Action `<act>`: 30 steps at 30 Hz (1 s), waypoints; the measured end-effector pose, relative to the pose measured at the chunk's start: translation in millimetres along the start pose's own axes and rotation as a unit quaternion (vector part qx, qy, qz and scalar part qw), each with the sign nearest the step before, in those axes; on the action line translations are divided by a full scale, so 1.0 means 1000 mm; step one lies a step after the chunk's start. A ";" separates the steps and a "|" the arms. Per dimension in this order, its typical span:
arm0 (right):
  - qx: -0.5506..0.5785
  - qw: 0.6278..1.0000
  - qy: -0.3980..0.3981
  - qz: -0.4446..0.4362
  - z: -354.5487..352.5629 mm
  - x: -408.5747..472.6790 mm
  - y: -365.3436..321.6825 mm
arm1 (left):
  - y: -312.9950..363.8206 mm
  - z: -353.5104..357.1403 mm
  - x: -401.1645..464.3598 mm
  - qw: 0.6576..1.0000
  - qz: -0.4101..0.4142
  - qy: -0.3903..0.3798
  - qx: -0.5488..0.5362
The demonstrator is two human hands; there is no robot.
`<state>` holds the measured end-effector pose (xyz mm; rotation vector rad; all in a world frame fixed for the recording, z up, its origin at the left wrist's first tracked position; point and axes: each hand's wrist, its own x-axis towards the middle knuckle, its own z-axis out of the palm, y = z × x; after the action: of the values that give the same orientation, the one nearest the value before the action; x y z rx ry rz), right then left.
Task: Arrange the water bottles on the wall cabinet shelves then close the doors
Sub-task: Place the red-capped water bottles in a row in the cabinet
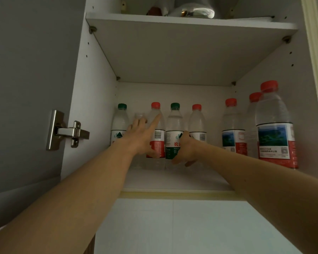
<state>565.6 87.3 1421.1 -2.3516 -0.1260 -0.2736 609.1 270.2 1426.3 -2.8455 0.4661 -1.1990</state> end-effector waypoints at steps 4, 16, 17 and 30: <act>-0.033 0.998 0.034 -0.037 0.007 0.006 0.003 | 0.000 0.005 0.004 0.999 0.001 0.011 0.046; -0.248 0.916 0.235 -0.211 -0.008 0.010 0.020 | 0.008 0.009 0.007 0.998 -0.030 -0.027 0.052; -0.300 0.895 0.241 -0.223 -0.009 0.010 0.019 | 0.006 0.007 0.006 0.998 -0.028 -0.033 0.047; -0.544 0.781 0.225 -0.210 -0.012 0.033 0.006 | 0.014 0.008 0.008 0.989 -0.049 -0.061 0.129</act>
<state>596.6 75.1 1433.5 -3.2563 -0.3245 -1.4519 616.4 253.8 1424.7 -2.7228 0.1555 -1.0046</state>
